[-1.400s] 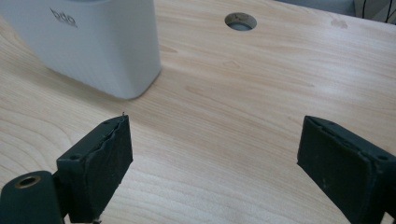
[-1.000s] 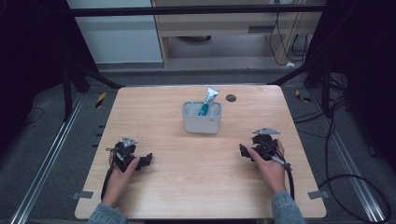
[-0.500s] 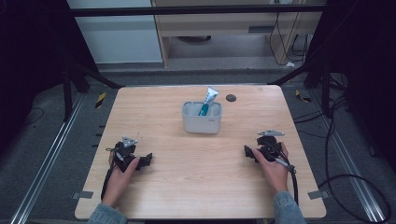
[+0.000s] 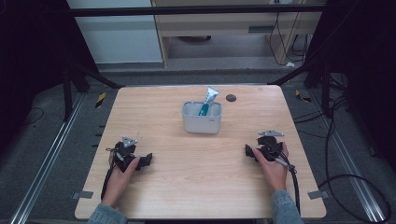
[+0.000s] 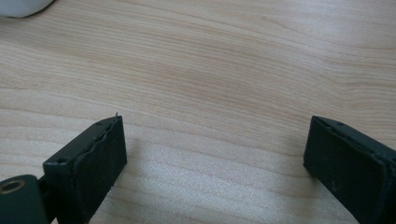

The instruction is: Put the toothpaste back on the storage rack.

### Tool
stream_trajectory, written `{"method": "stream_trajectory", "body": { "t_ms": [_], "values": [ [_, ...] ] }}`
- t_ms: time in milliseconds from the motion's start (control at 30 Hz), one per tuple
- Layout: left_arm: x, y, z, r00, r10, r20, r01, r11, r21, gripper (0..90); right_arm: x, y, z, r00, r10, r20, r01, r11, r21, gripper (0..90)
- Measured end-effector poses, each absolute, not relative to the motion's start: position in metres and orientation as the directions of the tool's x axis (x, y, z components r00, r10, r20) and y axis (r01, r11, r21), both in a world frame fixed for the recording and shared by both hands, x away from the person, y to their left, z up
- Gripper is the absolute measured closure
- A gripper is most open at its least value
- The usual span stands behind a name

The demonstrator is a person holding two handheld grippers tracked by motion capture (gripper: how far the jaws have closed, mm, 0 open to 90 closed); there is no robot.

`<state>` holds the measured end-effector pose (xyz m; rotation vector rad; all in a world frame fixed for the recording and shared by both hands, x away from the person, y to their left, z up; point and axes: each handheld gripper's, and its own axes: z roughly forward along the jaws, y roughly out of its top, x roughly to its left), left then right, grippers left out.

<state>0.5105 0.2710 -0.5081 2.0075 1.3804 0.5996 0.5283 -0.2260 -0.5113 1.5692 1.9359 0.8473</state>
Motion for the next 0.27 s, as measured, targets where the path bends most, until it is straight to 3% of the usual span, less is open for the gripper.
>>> {"method": "stream_trajectory", "body": {
  "t_ms": [267],
  "values": [
    [0.5104, 0.2710, -0.5081, 0.350, 0.937, 0.020, 0.654, -0.260, 0.711, 0.0, 0.5192, -0.2216, -0.5116, -0.159, 0.987, -0.002, 0.670, 0.109, 0.735, 5.7]
  ]
}}
